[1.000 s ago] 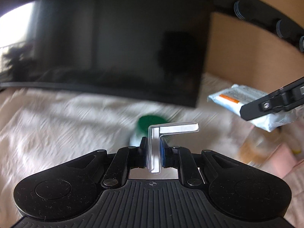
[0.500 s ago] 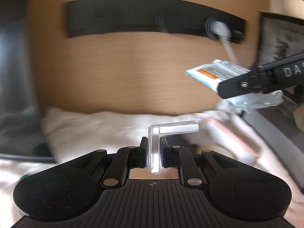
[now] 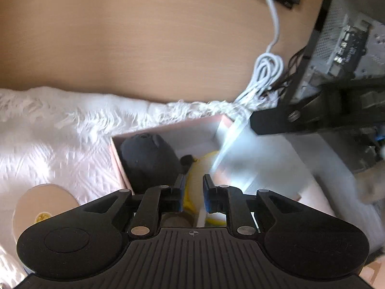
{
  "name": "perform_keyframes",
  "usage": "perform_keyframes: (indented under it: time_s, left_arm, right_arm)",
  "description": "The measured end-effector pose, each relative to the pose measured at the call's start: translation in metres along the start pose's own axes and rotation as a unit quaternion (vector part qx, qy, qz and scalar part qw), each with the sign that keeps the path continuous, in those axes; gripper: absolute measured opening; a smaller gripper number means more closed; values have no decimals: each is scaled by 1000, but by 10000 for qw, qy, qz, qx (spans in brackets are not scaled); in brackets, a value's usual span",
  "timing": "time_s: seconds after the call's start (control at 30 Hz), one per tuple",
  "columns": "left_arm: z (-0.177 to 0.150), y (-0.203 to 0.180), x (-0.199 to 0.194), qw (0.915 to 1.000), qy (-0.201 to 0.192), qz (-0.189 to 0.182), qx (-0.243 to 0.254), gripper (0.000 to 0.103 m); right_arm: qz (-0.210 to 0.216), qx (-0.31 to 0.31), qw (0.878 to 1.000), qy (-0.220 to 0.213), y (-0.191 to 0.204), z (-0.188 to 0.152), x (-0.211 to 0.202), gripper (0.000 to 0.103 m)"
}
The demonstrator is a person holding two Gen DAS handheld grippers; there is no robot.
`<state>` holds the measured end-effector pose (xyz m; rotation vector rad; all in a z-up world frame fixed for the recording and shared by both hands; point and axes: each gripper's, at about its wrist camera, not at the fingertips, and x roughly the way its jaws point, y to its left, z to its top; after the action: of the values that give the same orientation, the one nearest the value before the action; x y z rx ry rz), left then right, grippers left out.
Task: Organize soft objects
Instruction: 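Carry the clear piece and white packet into the pink box and open both tools, then move both tools back over the items on the bedspread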
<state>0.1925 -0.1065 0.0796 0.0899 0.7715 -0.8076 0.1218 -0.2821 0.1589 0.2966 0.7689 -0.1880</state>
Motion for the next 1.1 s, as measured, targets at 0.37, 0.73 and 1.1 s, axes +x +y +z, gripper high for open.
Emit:
perform_keyframes:
  time_s: [0.37, 0.73, 1.1]
  left_arm:
    - [-22, 40, -94, 9948, -655, 192, -753, 18]
    - [-130, 128, -179, 9621, -702, 1850, -1874, 18]
    - [-195, 174, -241, 9267, -582, 2480, -2764, 18]
  right_arm:
    - [2, -794, 9964, -289, 36, -58, -14, 84]
    - [1180, -2394, 9619, 590, 153, -158, 3, 91]
    - [1684, -2877, 9329, 1366, 222, -176, 55, 91]
